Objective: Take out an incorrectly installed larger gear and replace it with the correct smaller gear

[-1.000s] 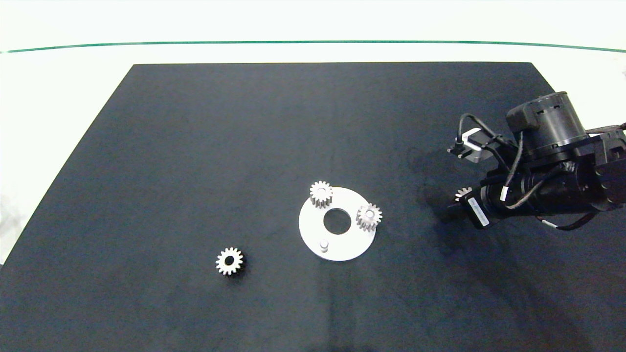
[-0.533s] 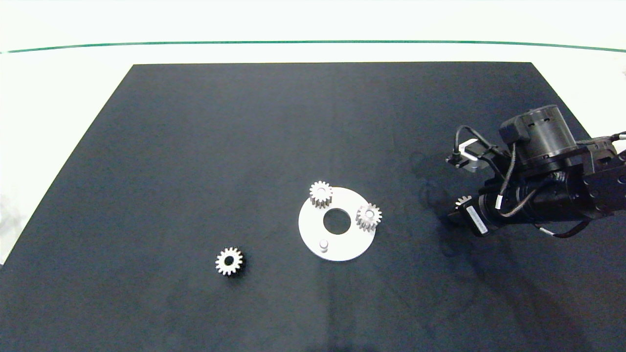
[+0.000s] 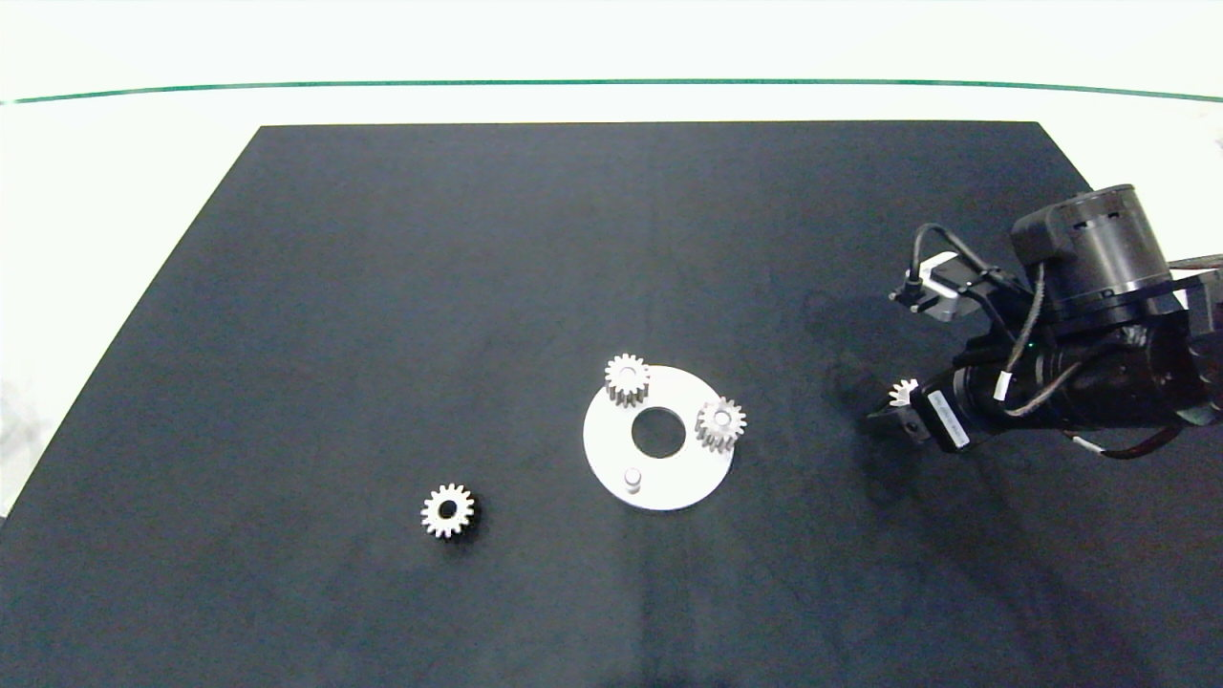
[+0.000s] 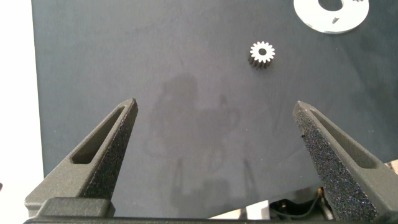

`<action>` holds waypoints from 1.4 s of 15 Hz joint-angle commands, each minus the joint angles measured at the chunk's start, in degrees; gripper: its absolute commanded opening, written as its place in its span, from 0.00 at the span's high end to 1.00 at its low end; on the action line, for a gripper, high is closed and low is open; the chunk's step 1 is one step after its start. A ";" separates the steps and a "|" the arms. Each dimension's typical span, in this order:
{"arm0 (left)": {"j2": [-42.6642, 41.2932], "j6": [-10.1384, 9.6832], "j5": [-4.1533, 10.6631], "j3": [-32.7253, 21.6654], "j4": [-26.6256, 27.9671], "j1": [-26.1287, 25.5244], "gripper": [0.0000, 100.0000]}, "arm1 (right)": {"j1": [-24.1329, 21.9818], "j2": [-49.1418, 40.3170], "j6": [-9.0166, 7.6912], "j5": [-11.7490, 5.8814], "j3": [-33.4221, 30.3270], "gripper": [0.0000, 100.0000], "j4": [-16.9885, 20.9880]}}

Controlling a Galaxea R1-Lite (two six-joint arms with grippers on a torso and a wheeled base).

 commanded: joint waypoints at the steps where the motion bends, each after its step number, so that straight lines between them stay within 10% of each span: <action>1: 1.69 1.79 -0.28 0.01 0.20 -0.26 0.00 | -0.04 -9.05 -0.28 -0.26 3.32 0.00 0.07; 7: 10.12 2.14 -8.98 1.07 -0.07 -1.93 0.00 | -1.62 -29.35 0.51 -0.17 10.08 0.00 0.25; 17: 27.61 5.75 -9.06 4.76 -13.07 -7.29 0.00 | -4.08 -39.37 0.59 -0.17 15.36 0.00 0.34; 21: 33.24 10.05 -8.89 9.59 -20.11 -8.26 0.00 | -3.99 -39.28 2.62 -0.17 15.71 0.00 0.34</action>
